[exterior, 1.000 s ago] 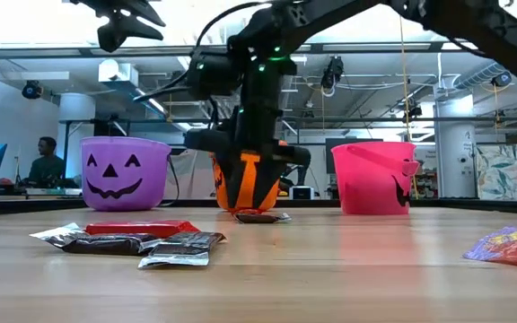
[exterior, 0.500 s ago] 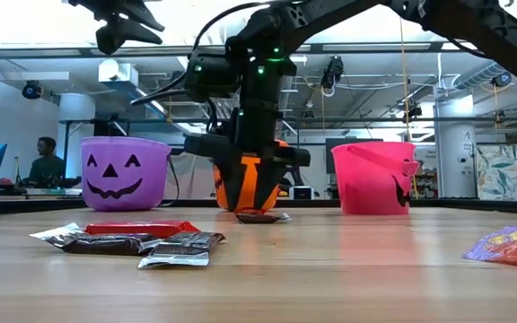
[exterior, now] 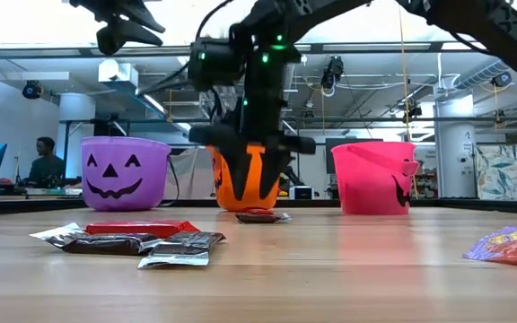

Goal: Sort candy by brand, put in halloween buckets
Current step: Put the red candy into the orange bucket, then put the black candy into the violet bucket, then put the yellow candy into the pink bucket

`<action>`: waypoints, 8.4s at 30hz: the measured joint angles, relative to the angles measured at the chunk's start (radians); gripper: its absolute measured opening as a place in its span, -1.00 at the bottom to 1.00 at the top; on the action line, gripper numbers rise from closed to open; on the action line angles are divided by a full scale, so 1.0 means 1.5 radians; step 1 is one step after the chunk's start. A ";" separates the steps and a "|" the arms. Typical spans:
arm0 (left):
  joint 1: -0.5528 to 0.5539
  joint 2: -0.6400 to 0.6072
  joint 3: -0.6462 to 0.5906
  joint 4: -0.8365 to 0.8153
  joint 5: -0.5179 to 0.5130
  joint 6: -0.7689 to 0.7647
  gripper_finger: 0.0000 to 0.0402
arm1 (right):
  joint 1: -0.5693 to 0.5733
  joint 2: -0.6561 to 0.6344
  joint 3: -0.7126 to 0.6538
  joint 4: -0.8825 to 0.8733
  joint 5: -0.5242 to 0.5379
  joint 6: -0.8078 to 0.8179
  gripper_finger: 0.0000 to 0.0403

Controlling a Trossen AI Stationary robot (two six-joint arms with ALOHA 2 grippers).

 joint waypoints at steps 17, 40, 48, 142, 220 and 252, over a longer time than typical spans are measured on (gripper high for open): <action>0.000 0.006 -0.003 -0.032 0.007 0.027 -0.45 | 0.010 0.006 -0.128 0.151 -0.047 -0.097 -0.36; -0.002 -0.009 -0.003 -0.135 0.055 0.080 -0.45 | 0.012 -0.104 -0.095 0.174 -0.070 -0.202 -0.74; -0.002 -0.010 -0.003 -0.135 0.055 0.087 -0.45 | -0.021 -0.235 -0.093 0.250 0.013 -0.223 -0.74; -0.103 0.038 -0.007 -0.124 -0.066 0.020 -0.45 | 0.093 -0.222 -0.510 0.560 -0.047 -0.413 -0.96; 0.173 0.104 0.011 -0.195 -0.043 0.001 -0.97 | -0.176 -0.287 -0.130 0.554 -0.421 -0.182 -0.95; 0.285 0.121 0.012 -0.274 0.004 0.105 -0.36 | 0.071 -0.313 -0.134 -0.292 -0.381 -0.223 -0.74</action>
